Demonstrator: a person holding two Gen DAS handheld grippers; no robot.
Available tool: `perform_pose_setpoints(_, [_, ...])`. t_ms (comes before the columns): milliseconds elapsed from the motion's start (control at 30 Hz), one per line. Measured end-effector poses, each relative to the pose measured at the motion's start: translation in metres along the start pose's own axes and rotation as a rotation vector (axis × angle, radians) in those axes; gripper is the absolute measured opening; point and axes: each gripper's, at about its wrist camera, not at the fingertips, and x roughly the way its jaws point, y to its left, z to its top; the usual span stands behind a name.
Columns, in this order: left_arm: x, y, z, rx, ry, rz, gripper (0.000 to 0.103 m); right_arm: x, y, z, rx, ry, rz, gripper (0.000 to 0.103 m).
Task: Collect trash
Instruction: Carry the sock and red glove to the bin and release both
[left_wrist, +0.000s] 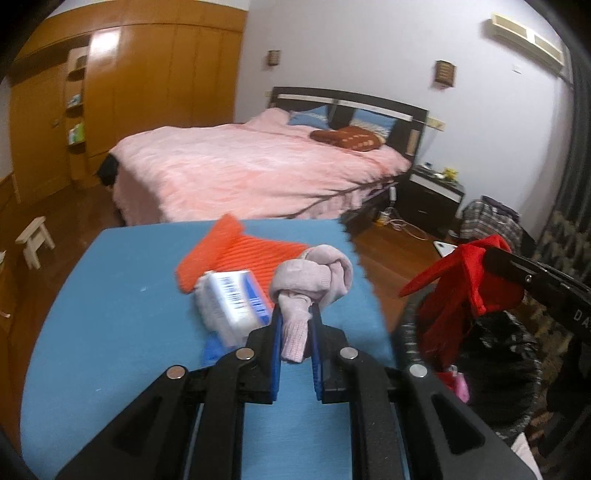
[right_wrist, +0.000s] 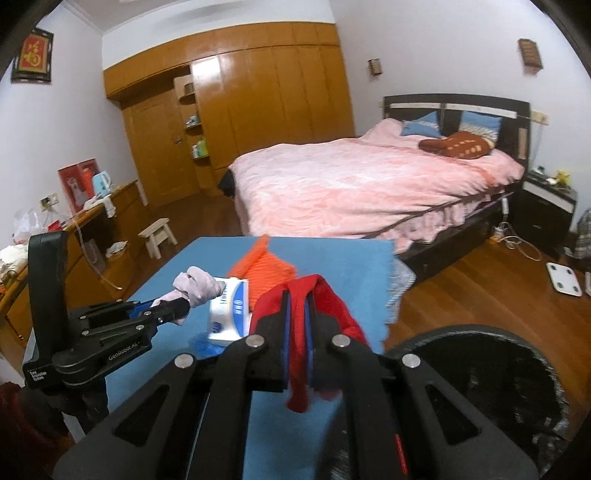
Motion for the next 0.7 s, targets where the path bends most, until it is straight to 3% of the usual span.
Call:
perform_pose_setpoints(300, [0.011, -0.071, 0.009, 0.081, -0.008, -0.130, 0.013, -0.047, -0.055, -0.015, 0.038, -0.020, -0.134, 0.006])
perform_pose_setpoints(700, [0.037, -0.159, 0.002, 0.163, 0.009, -0.268, 0.013, -0.079, -0.118, -0.053, 0.123, 0.000, -0.278, 0.006])
